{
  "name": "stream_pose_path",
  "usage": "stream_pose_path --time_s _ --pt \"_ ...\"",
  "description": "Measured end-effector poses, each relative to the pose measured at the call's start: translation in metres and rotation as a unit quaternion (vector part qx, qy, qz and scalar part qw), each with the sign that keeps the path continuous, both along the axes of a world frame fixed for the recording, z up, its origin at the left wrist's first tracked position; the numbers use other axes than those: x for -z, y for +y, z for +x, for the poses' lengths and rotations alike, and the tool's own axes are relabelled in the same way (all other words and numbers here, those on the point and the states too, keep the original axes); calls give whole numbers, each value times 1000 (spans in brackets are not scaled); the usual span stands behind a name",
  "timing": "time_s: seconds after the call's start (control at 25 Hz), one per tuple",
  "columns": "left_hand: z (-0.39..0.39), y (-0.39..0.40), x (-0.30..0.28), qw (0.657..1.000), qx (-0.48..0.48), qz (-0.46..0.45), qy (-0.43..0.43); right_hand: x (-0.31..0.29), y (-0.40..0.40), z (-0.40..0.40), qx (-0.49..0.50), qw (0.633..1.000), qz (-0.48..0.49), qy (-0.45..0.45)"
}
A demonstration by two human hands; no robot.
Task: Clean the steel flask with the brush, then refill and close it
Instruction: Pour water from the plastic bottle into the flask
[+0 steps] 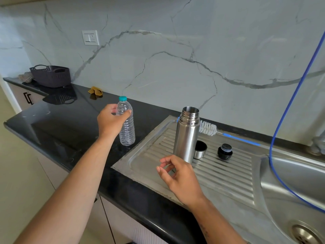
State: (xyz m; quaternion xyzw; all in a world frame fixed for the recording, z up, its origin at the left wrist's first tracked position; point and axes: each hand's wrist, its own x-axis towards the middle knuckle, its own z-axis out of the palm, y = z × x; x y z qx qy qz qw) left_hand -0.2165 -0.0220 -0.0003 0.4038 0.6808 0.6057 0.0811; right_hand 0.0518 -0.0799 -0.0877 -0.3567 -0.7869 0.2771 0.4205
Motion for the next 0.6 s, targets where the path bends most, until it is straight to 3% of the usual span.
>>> stream_pose_path --time_s 0.36,0.6 --pt "-2 -11 -2 1000 -16 3 -4 -4 2 5 18 1000 6 4" --pt "35 -42 -16 984 -63 140 91 -13 2 23 42 999 8 29"
